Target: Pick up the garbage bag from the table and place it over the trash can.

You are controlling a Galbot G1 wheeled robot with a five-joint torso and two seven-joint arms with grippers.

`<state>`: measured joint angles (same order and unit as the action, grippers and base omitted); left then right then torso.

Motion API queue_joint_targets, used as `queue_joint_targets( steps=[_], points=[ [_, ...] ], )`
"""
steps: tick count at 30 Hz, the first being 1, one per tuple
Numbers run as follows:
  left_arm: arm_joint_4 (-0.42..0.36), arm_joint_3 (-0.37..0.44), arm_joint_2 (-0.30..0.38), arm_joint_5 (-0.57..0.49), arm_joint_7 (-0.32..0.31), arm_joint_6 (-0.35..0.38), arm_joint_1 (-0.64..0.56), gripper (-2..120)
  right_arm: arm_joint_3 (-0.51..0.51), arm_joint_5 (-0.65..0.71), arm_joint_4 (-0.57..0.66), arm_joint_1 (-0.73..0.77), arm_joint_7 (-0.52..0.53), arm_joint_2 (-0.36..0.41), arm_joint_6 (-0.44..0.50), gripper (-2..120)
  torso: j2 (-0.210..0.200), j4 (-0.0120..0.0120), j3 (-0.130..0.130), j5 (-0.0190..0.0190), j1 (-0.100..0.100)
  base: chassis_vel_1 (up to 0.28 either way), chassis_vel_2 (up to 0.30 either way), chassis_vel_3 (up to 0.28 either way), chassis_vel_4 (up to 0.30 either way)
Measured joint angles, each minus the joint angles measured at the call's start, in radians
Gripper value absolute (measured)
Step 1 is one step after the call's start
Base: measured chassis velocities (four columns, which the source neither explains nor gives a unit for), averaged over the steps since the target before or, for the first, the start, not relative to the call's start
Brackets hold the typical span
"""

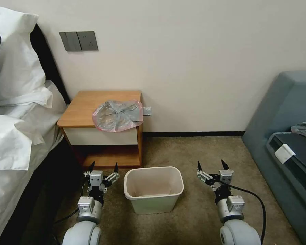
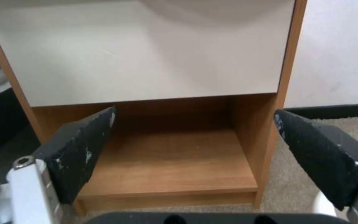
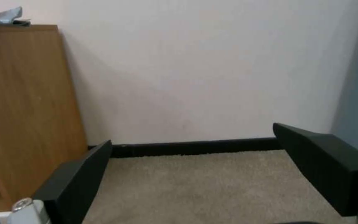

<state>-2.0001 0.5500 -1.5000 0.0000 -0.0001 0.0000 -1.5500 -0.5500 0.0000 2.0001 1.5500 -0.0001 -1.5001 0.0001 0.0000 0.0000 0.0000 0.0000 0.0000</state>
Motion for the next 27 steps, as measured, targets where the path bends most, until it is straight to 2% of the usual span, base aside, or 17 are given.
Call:
queue_joint_targets(
  steps=[27],
  points=[
    [0.0,0.0,0.0,0.0,0.0,0.0,0.0,100,0.0,0.0,0.0,0.0,0.0,0.0,0.0,100,0.0,0.0,0.0,0.0,0.0,0.0,0.0,0.0,0.0]
  ],
)
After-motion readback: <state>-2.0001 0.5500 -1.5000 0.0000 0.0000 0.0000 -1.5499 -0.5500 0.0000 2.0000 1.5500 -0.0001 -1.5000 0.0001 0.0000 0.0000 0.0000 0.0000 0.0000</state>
